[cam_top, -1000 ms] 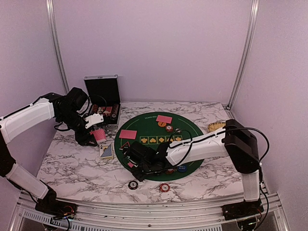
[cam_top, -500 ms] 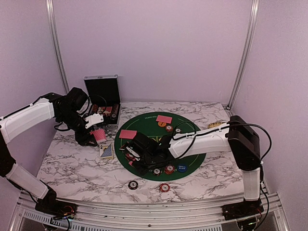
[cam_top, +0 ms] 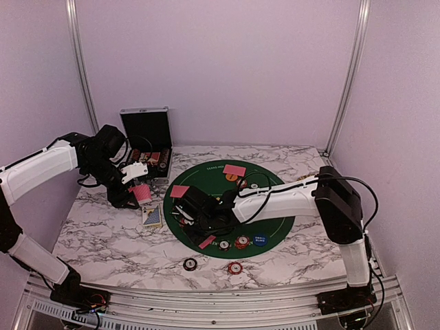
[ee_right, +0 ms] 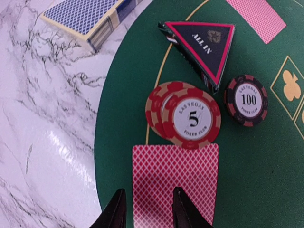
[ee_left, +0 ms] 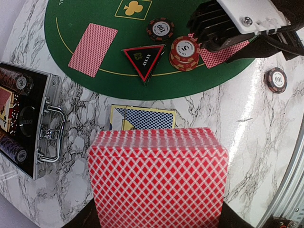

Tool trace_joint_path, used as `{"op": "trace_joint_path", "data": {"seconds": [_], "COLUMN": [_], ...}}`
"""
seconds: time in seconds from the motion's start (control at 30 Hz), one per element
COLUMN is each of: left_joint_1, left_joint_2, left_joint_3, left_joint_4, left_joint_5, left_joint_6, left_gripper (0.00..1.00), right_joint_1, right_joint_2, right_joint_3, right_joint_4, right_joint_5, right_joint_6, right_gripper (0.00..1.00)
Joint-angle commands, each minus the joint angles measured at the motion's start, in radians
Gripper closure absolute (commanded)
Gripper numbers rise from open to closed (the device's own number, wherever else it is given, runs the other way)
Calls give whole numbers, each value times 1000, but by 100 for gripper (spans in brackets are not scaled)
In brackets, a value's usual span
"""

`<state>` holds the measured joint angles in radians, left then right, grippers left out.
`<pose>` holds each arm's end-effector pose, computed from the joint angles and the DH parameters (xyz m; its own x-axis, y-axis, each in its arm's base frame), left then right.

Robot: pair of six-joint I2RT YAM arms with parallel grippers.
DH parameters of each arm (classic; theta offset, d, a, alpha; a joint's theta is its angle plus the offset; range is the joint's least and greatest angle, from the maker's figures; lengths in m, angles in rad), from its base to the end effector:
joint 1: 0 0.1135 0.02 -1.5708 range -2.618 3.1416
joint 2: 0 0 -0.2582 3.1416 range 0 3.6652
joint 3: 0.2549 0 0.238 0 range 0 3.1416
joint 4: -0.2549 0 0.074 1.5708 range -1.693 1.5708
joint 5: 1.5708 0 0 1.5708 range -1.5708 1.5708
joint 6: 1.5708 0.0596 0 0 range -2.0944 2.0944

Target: Distribute texas hold em gaming equipment

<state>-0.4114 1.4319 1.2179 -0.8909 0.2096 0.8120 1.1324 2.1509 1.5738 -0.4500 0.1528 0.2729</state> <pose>0.2530 -0.1239 0.2607 -0.2174 0.8693 -0.4440 0.9223 0.3318 0.1981 0.2018 0.4091 0.1404 -0.5820 -0.6139 -0.5333 -0.7317 0.6815 0.0140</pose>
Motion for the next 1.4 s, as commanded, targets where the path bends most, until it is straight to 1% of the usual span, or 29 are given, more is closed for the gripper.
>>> {"op": "trace_joint_path", "data": {"seconds": [0.0,0.07,0.2,0.33,0.53,0.7,0.87,1.0,1.17,1.27,1.37], "left_joint_1": [5,5,4,5,4,5,5,5,5,5,4], "left_joint_2": [-24,-25,-23,-20,-17,-15,-13,-12,-16,-14,-9], "left_joint_3": [-2,-1,-4,0,3,2,8,6,0,3,6], "left_joint_4": [-8,-8,-8,-8,-8,-8,-8,-8,-8,-8,-9], "left_joint_5": [19,16,12,14,17,19,20,18,15,17,19], "left_joint_6": [4,4,9,9,9,6,7,6,12,12,10], "left_gripper": [100,100,100,100,100,100,100,100,100,100,100], "right_joint_1": [-8,-8,-8,-6,-17,-49,-69,-105,-143,-145,-146], "right_joint_2": [73,81,87,81,13,-56,-89,-125,-186,-207,-188], "right_joint_3": [85,85,68,29,-99,-198,-237,-276,-311,-276,-208], "right_joint_4": [-25,-17,-11,-20,-39,-23,-24,-20,-15,-12,-6], "right_joint_5": [52,47,53,99,222,240,250,236,192,123,62], "right_joint_6": [37,41,43,47,31,44,60,91,81,58,40], "right_gripper": [65,60,57,57,58,59,60,62,63,63,61]}}
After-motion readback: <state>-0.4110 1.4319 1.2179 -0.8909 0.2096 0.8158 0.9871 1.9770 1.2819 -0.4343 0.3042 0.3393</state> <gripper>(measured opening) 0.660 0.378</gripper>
